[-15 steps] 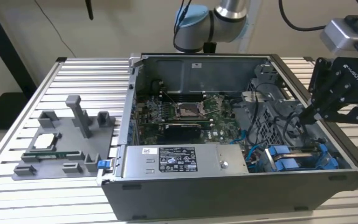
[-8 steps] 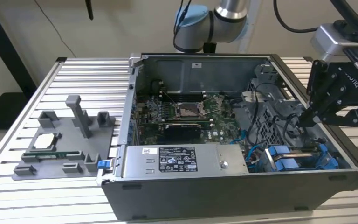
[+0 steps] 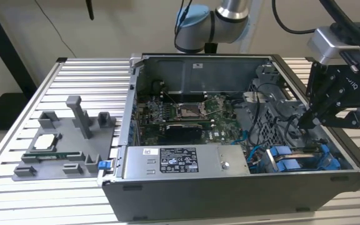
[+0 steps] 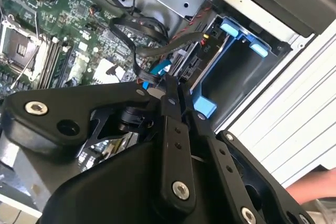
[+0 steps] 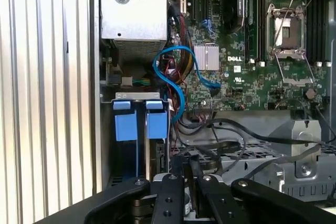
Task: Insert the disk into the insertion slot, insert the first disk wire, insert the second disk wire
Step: 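Insert the first disk wire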
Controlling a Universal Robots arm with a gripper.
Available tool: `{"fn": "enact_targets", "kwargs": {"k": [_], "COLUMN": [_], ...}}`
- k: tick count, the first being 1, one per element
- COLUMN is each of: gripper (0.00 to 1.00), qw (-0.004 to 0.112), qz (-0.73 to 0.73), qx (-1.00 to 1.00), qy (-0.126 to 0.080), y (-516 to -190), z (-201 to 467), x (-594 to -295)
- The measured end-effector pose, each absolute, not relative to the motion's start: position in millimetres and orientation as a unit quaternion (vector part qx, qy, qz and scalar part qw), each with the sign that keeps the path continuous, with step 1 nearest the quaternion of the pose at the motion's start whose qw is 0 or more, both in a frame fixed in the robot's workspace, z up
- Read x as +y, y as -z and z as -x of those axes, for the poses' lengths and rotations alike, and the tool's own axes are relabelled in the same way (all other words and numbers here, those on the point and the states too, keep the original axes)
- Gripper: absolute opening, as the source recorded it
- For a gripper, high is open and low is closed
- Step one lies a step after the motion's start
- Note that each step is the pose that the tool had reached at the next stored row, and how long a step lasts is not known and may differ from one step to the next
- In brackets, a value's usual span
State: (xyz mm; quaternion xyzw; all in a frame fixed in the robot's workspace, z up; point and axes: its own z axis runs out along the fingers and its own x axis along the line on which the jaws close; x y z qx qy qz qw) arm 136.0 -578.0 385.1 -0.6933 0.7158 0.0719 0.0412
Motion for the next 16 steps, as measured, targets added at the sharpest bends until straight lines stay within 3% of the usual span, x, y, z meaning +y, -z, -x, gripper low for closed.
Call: {"fn": "enact_targets", "kwargs": {"k": [16], "gripper": [0.00], "qw": [0.079], "qz": [0.696], "qx": [0.712], "qy": [-0.035], "y": [-376], "z": [-120], "x": [-589]}}
